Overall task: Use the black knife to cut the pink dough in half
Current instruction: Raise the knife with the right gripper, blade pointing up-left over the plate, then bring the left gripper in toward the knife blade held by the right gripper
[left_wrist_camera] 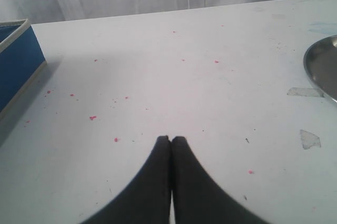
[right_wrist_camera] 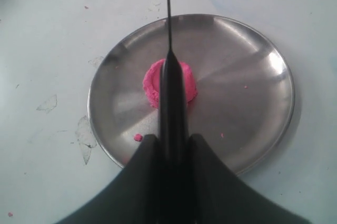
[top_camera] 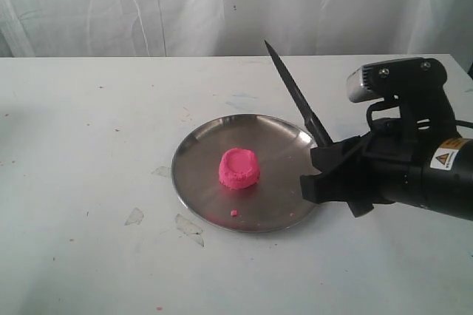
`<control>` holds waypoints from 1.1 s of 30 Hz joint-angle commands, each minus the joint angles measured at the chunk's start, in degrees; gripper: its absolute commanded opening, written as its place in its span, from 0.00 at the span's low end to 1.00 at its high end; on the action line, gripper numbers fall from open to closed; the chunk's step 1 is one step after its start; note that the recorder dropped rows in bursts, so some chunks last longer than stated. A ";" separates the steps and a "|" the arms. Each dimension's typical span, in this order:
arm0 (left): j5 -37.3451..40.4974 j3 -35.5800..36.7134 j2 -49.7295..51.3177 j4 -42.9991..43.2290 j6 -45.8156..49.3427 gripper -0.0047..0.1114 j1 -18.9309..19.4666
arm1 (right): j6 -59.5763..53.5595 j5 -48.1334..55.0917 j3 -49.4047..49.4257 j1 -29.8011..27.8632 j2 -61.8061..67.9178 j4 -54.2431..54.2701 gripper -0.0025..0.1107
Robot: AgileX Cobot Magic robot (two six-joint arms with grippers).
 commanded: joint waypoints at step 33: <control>25.96 -28.89 30.99 -74.44 67.61 0.04 -0.73 | -4.48 1.52 -0.04 -0.07 -0.67 0.13 0.02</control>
